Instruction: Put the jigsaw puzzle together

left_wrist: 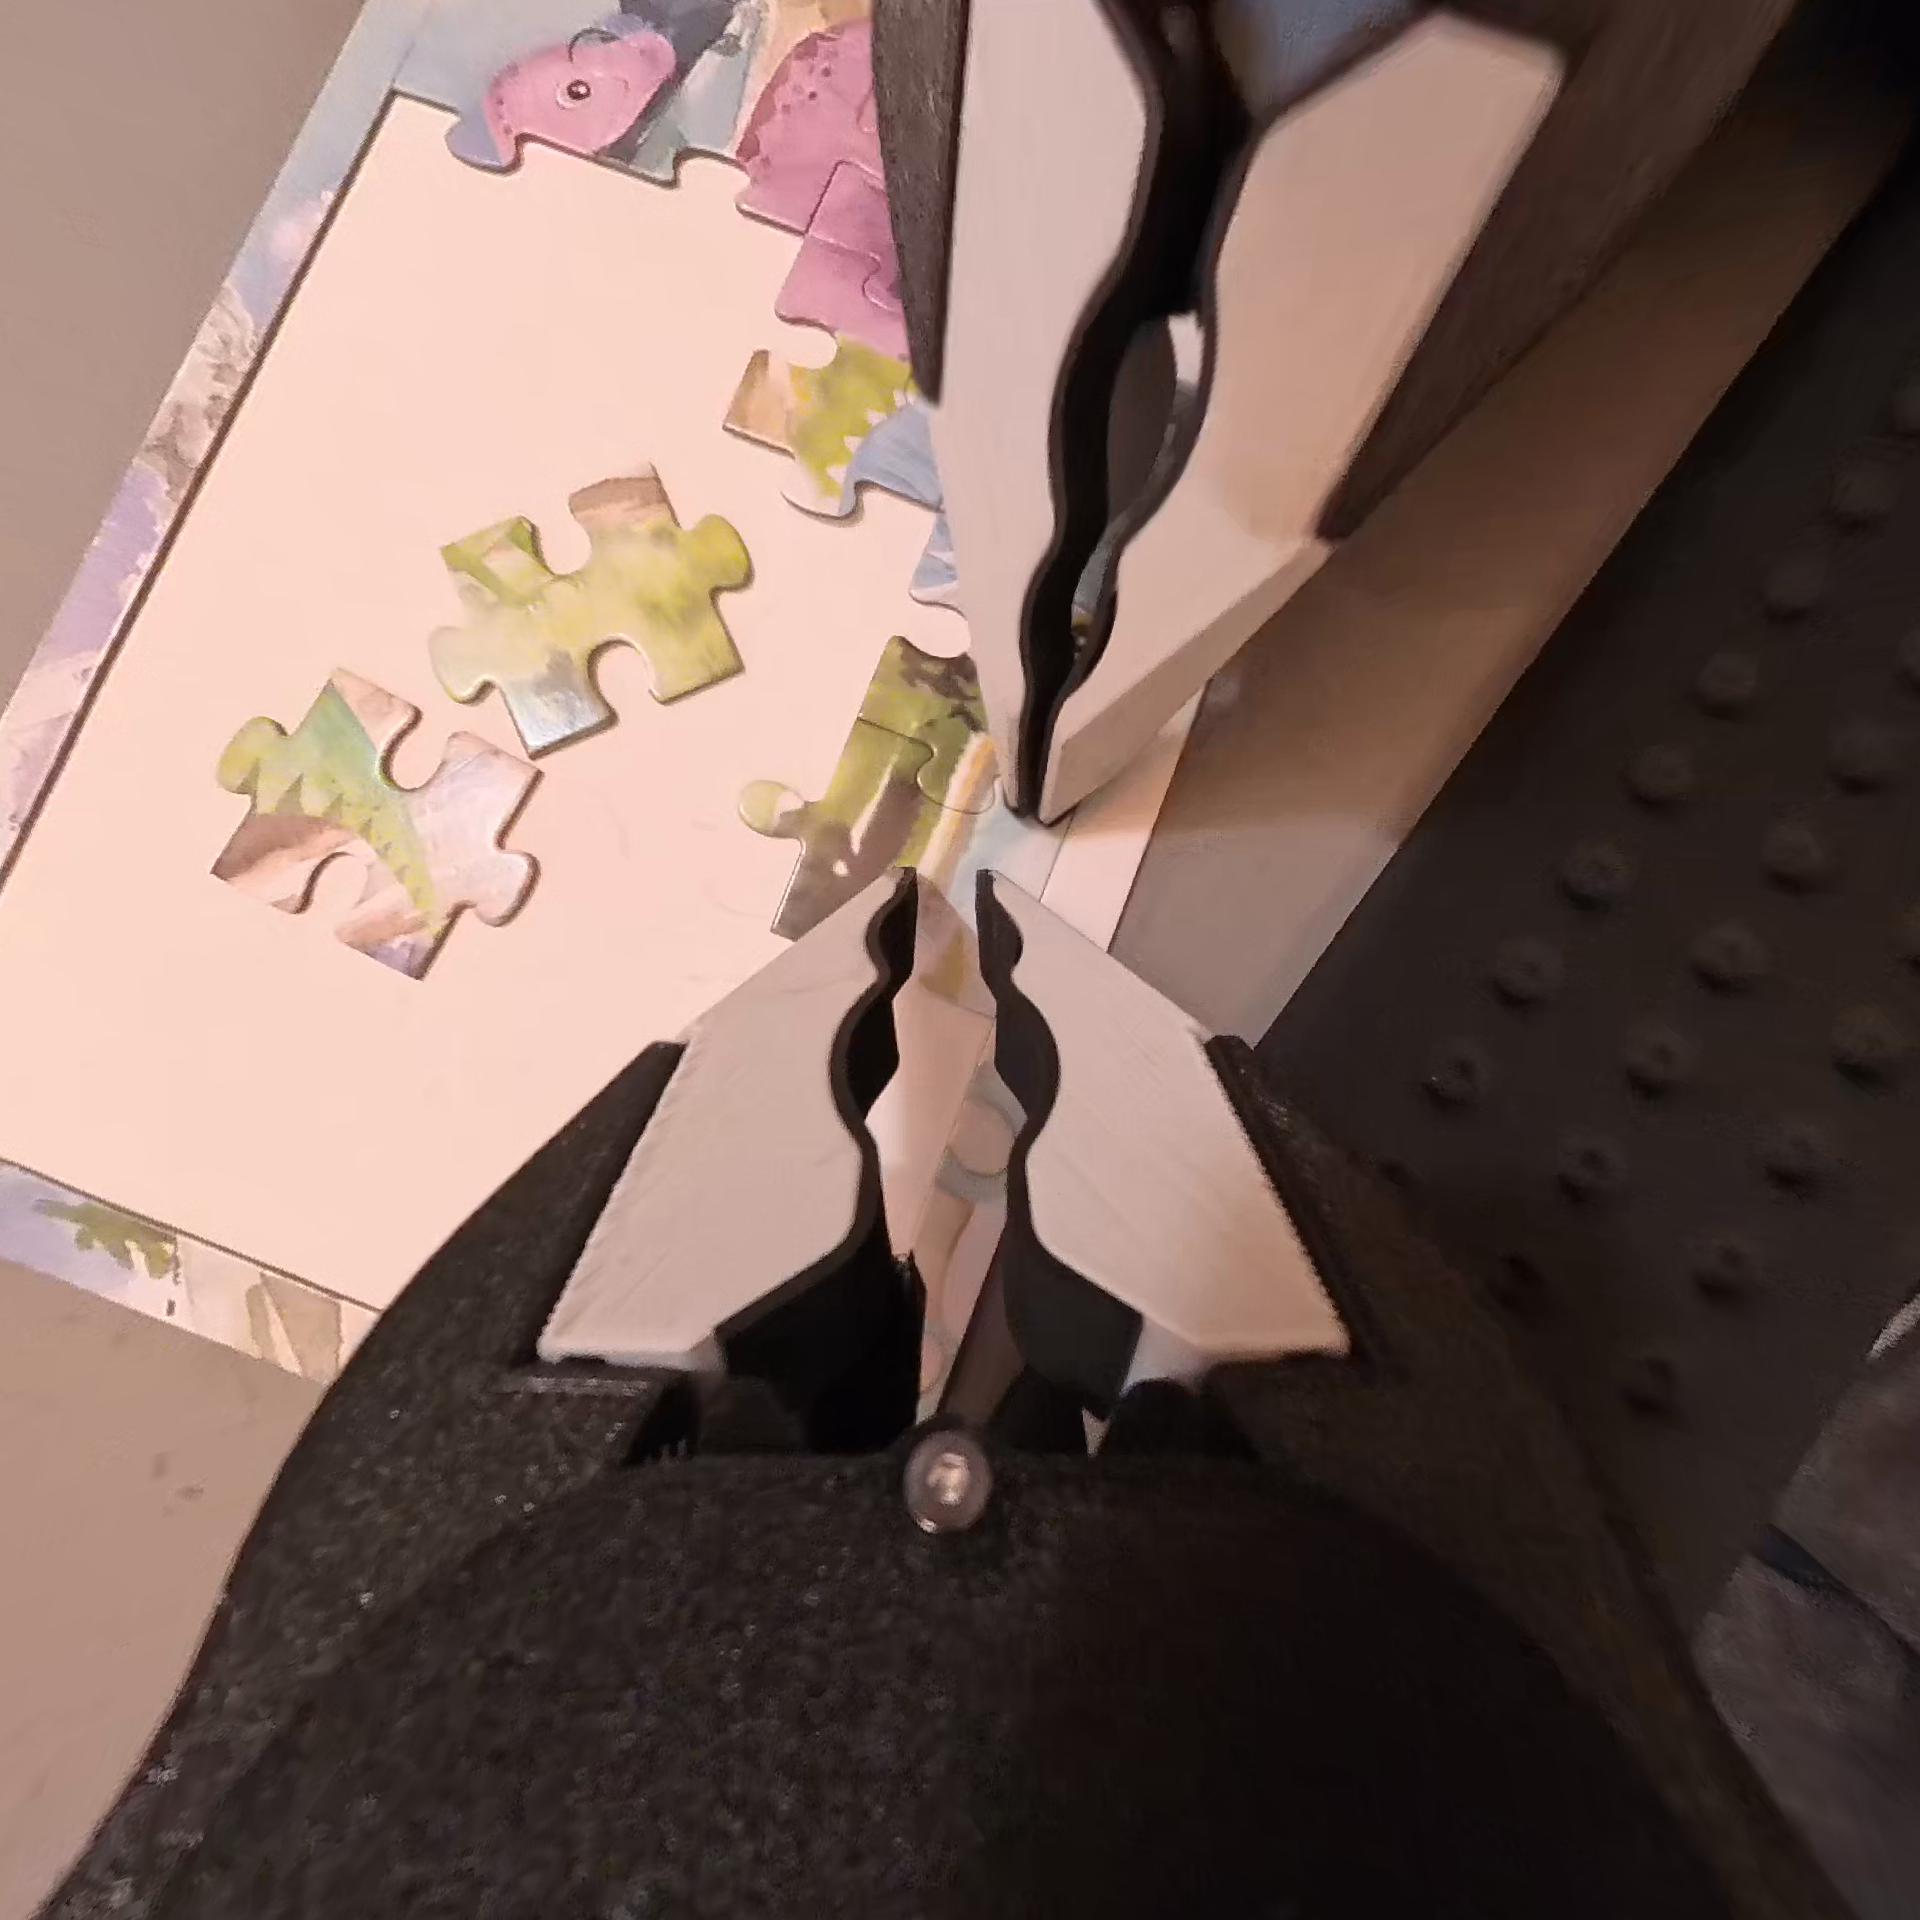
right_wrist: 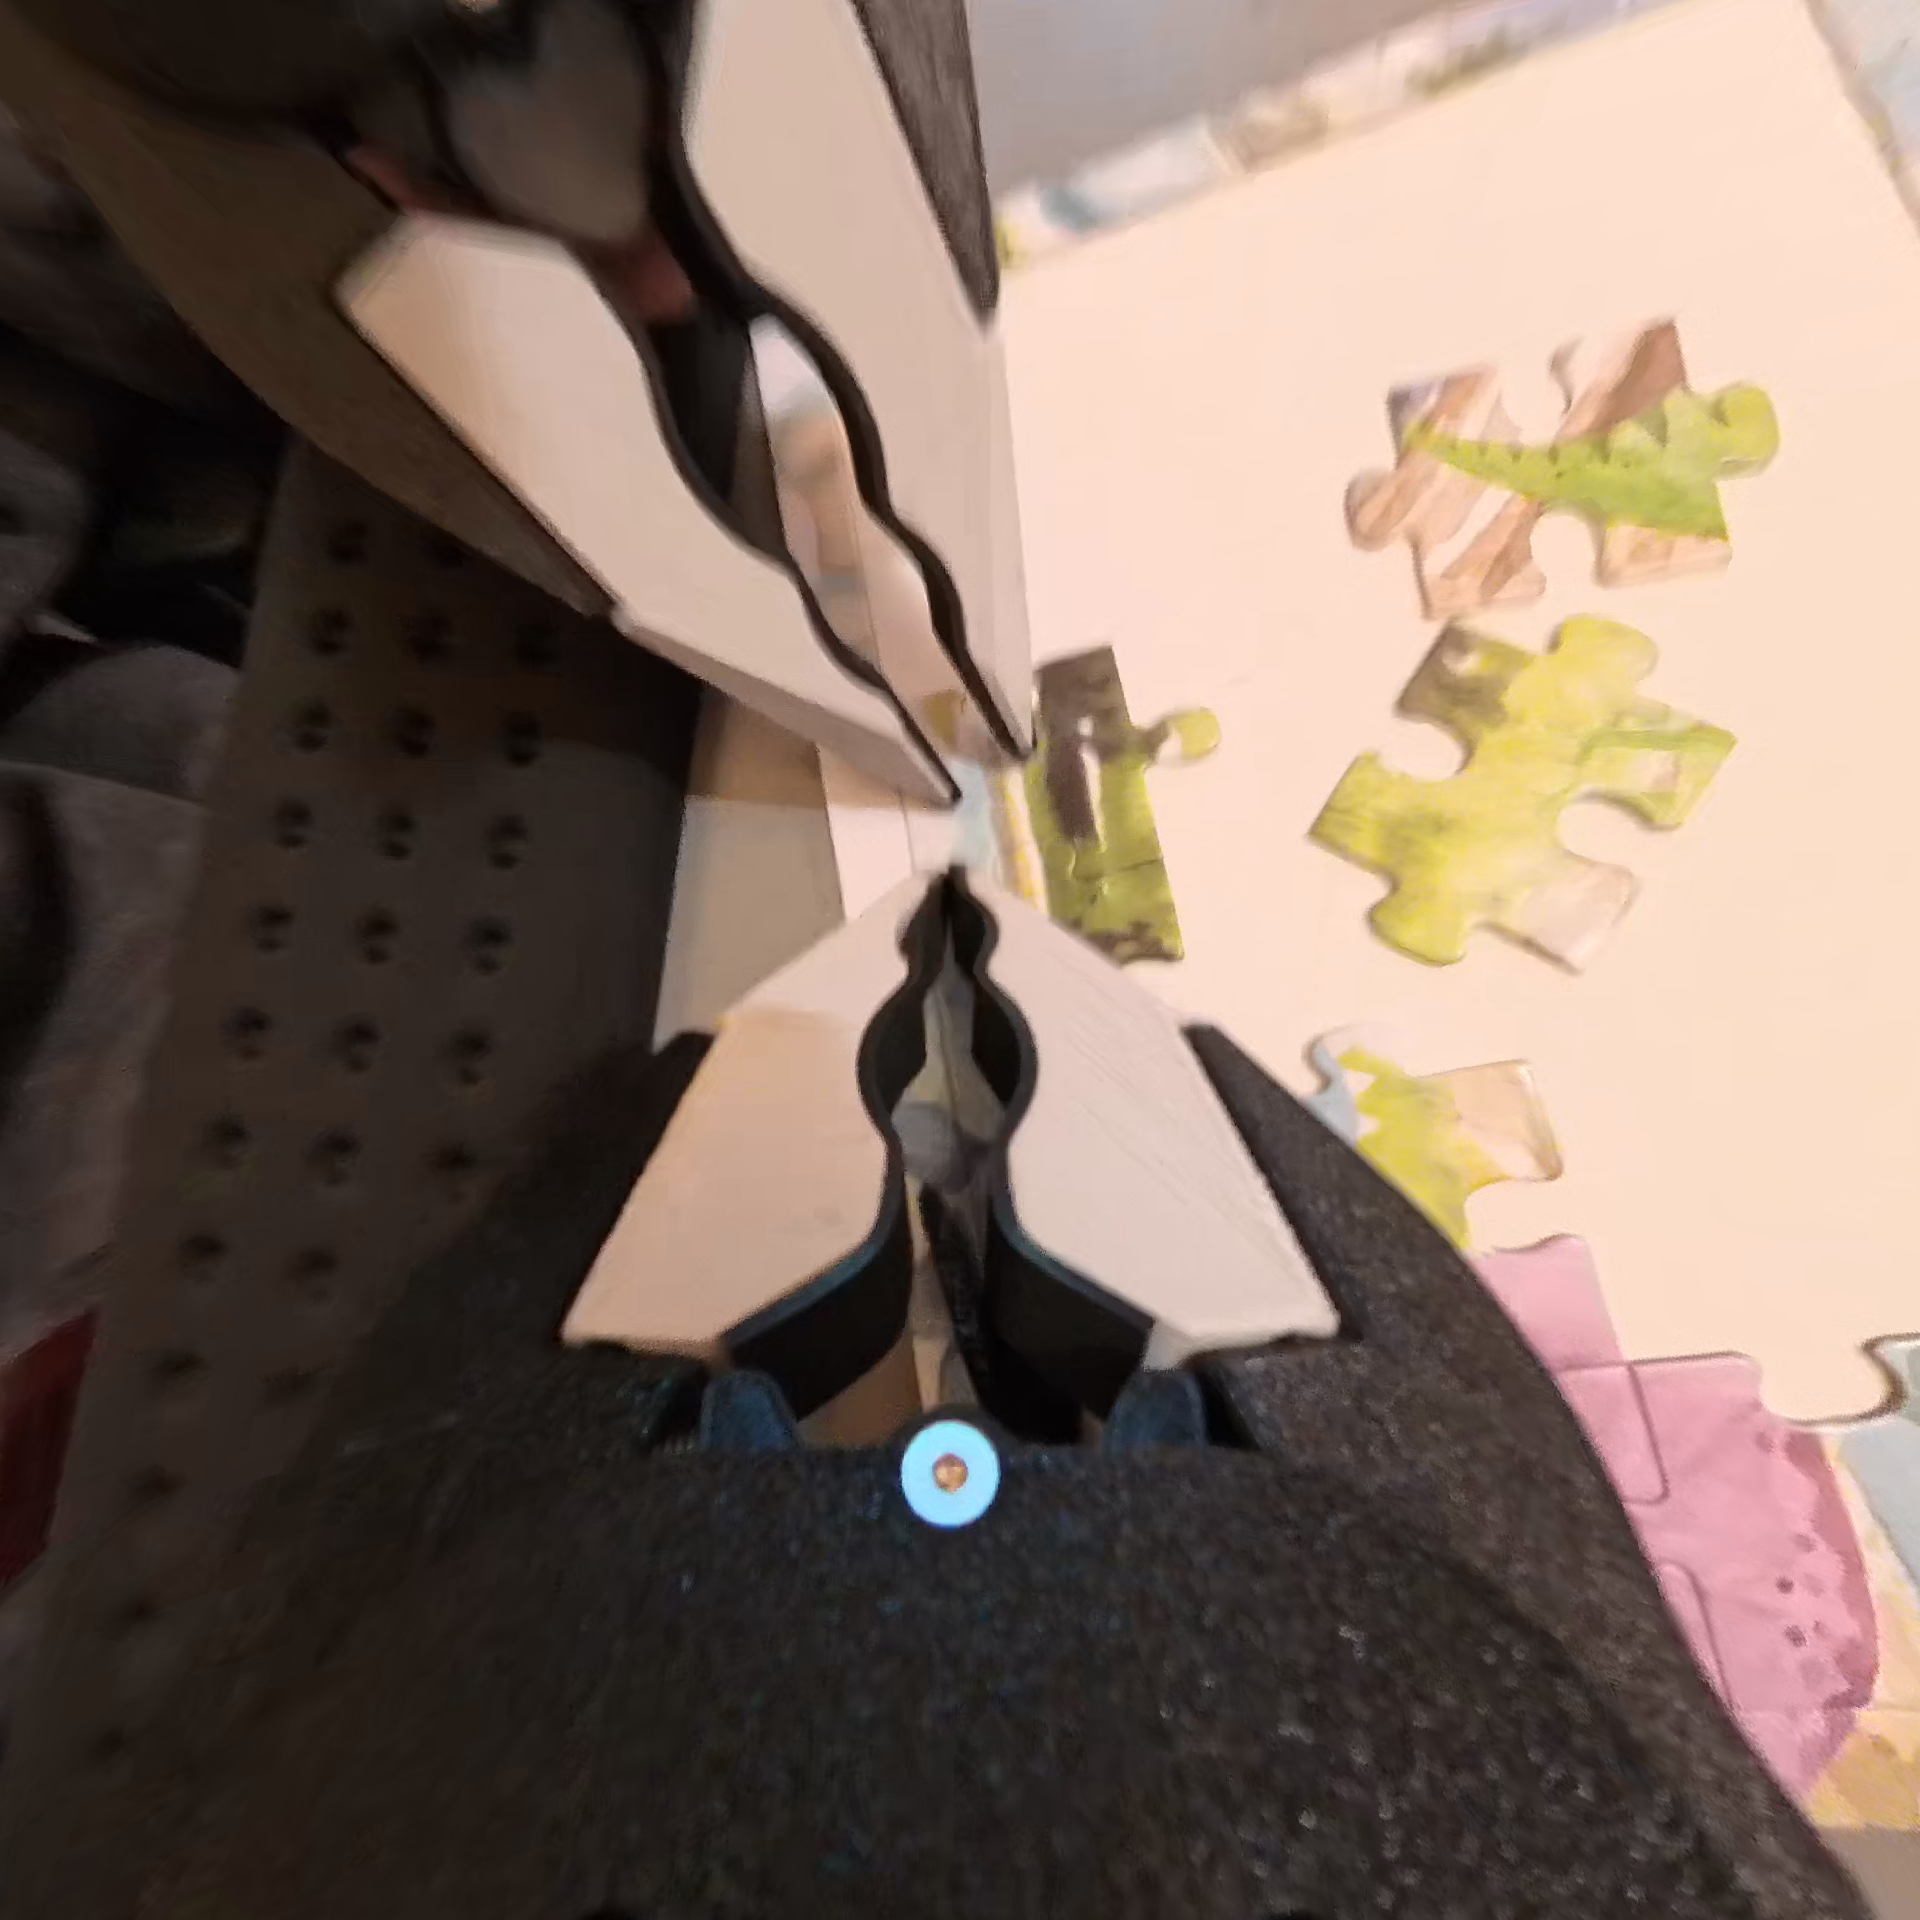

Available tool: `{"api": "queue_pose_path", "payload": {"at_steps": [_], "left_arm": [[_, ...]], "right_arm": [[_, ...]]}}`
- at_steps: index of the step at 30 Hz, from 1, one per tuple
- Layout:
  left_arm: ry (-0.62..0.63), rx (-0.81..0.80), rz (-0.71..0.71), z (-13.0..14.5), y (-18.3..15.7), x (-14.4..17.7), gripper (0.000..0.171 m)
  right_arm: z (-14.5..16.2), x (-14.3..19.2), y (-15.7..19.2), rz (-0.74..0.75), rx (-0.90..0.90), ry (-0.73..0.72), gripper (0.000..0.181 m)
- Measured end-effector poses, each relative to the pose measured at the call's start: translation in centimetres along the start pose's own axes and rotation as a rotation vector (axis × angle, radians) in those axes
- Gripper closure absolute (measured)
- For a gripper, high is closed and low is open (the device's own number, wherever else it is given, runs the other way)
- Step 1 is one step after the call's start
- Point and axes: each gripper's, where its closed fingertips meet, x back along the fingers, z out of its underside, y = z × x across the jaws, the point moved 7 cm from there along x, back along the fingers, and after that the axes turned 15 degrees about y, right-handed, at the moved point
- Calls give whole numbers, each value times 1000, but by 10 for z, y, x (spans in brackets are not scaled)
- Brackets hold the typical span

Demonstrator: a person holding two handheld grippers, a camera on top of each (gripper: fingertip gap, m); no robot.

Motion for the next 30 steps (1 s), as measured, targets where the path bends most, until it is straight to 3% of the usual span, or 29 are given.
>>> {"api": "queue_pose_path", "payload": {"at_steps": [10, 13, 19, 26, 30], "left_arm": [[13, 49, -32, -2, -4, 0, 164], [2, 118, -110, 1, 0, 4, 163], [-145, 267, -173, 4, 4, 23, 159], [-114, 227, -195, 3, 1, 14, 153], [-189, 210, -211, 2, -2, 22, 152]], "right_arm": [[1, 3, 4, 68, 12, -7, 181], [1, 10, 0, 136, -24, -27, 181], [2, 39, -6, 307, -258, -162, 181], [26, 62, 16, 661, -435, -243, 181], [44, 64, 20, 777, -517, -308, 181]]}}
